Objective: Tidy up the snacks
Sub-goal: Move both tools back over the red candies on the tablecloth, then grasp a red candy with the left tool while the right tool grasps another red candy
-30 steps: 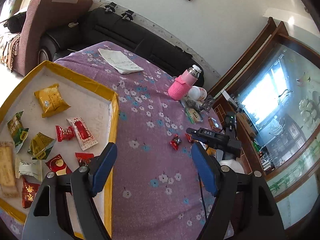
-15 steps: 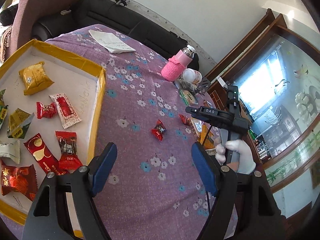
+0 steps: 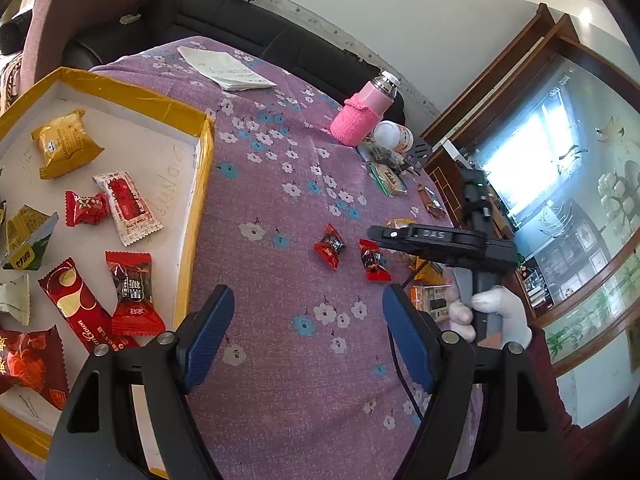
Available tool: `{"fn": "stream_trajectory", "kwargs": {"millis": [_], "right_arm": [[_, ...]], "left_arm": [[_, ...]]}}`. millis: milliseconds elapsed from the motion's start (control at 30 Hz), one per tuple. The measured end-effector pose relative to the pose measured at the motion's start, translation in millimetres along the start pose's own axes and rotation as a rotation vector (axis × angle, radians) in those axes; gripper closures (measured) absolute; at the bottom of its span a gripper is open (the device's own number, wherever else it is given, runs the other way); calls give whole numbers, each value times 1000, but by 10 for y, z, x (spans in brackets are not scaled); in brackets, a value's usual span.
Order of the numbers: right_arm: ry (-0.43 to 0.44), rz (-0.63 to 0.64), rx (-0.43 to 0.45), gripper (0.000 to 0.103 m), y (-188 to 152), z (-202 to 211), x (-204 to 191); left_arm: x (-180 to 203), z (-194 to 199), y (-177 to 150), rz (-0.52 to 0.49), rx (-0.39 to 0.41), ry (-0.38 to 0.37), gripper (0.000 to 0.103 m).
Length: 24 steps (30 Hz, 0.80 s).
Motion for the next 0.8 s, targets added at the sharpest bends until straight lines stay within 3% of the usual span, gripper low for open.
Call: {"fn": "stream_trajectory", "kwargs": {"millis": [100, 233, 433, 500, 533, 667, 800], "right_arm": [[-70, -14, 99, 61, 2, 289, 119], [-72, -38, 64, 61, -192, 270, 122], [-73, 19, 85, 61, -337, 1, -90], [-102, 57, 106, 79, -375, -41, -163], [-104, 54, 116, 79, -389, -26, -167], [-77, 37, 186, 79, -463, 171, -122], [-16, 4, 265, 79, -458, 405, -18]], "left_arm": [[23, -52, -21, 1, -15, -4, 27], [85, -107, -19, -17, -20, 7, 27], [203, -268, 46, -54, -50, 34, 27], [246, -355, 76, -75, -62, 48, 27], [264, -412, 88, -88, -69, 59, 27], [366, -806, 52, -189, -123, 119, 27], [519, -1227, -27, -357, -154, 167, 27]]}}
Point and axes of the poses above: each gripper's, at about its wrist camera, not at the fingertips, and z roughly against the way its jaws point, x to its right, y to its top, the point moved 4 cm from there along -z, roughly the way its jaws point, and after that the axes turned 10 degrees about x, right-handed, at the moved point
